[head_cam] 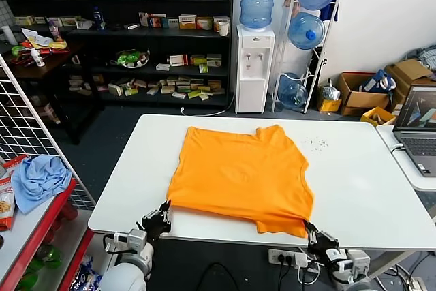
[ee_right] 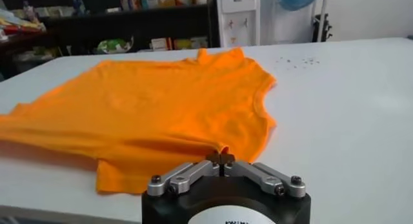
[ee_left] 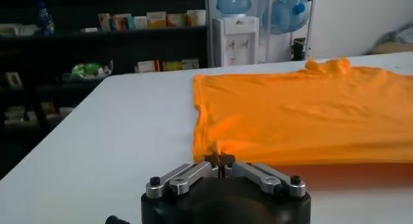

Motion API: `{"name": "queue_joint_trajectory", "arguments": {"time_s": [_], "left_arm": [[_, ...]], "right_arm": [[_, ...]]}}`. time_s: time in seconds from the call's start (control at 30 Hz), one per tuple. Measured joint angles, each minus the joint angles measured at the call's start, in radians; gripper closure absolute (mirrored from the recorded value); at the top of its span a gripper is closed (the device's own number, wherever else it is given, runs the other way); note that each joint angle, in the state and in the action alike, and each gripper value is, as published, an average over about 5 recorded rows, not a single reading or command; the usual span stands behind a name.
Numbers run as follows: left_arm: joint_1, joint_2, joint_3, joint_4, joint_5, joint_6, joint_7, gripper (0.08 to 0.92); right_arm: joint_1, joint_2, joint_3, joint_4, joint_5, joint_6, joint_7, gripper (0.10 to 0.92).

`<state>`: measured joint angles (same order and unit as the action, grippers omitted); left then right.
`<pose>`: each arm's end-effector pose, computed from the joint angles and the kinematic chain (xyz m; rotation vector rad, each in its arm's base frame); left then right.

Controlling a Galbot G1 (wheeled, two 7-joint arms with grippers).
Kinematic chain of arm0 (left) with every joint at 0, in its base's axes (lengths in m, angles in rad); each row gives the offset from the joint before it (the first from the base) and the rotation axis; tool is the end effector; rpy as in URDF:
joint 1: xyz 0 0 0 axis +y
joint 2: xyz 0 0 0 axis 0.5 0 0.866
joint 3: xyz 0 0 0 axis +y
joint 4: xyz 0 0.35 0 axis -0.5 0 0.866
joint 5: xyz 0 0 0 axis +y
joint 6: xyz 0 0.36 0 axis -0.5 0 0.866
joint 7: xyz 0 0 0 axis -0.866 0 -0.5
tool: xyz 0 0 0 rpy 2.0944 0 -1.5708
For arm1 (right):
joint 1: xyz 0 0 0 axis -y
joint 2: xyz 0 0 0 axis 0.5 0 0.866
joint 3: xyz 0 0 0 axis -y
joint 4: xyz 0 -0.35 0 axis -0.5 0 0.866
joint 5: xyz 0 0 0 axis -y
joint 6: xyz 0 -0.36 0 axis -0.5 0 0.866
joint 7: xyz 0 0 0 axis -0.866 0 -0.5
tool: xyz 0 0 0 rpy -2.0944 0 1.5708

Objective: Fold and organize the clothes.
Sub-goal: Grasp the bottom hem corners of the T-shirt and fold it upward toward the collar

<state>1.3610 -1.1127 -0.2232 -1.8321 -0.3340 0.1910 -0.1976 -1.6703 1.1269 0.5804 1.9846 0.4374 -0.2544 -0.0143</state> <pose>0.2308 0.0214 -0.3651 -0.2619 -2.7616 -0.1353 0.1638 -0.1051 -0.3360 0.1918 -2.6568 -0.0117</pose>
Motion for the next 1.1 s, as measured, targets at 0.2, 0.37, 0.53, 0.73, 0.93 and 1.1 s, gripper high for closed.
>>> {"name": "queue_joint_trajectory", "arguments": {"time_s": [0.2,0.37,0.53,0.73,0.93,1.1], "left_arm": [[0.031,0.010,0.002,-0.039,0.010,-0.021,0.002,0.895],[0.012,-0.003,0.017,-0.032,0.029,-0.056,0.010,0.895],[-0.042,-0.032,0.039,0.017,0.048,-0.091,0.015,0.895],[-0.132,-0.065,0.073,0.107,0.052,-0.108,0.017,0.895],[-0.229,-0.079,0.109,0.197,0.050,-0.114,0.018,0.895],[-0.300,-0.085,0.137,0.263,0.050,-0.117,0.021,0.895]], "right_arm": [[-0.010,-0.024,0.006,0.011,-0.057,0.049,-0.003,0.901],[0.036,-0.044,-0.004,-0.033,-0.103,0.112,-0.010,0.901],[0.122,-0.067,-0.025,-0.112,-0.130,0.166,-0.018,0.901],[0.249,-0.093,-0.067,-0.224,-0.143,0.193,-0.027,0.901],[0.374,-0.101,-0.121,-0.334,-0.144,0.200,-0.034,0.901],[0.462,-0.100,-0.164,-0.410,-0.126,0.189,-0.035,0.901]]}}
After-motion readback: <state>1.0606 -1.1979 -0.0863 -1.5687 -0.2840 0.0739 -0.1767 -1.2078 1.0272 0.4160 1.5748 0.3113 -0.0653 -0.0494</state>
